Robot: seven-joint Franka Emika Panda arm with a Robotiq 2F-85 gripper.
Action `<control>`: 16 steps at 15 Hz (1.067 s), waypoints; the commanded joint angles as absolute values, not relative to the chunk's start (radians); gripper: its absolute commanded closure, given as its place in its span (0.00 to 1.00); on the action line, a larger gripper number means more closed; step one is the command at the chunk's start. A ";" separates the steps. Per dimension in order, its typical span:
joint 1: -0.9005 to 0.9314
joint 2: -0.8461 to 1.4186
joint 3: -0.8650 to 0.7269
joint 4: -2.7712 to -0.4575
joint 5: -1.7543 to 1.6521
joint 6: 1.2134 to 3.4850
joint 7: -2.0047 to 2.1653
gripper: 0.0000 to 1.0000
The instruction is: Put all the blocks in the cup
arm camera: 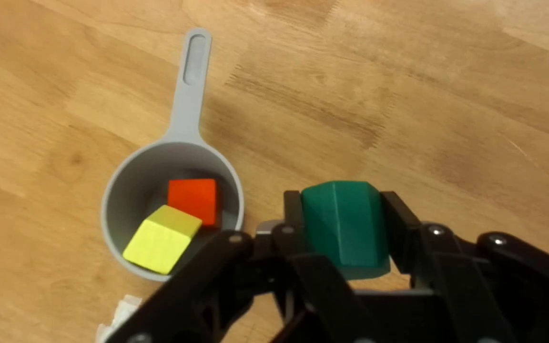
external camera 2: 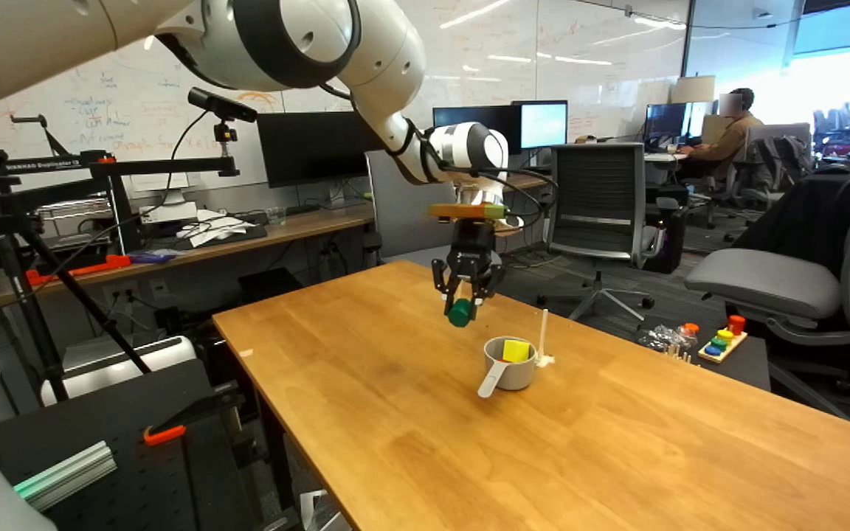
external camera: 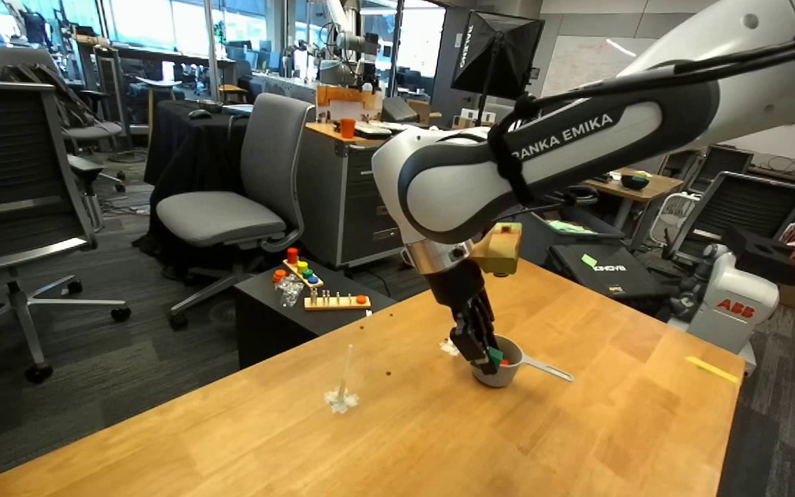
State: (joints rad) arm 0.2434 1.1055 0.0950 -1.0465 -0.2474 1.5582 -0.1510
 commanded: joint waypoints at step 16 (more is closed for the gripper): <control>0.155 1.093 0.064 -1.051 -0.231 1.554 -0.004 0.05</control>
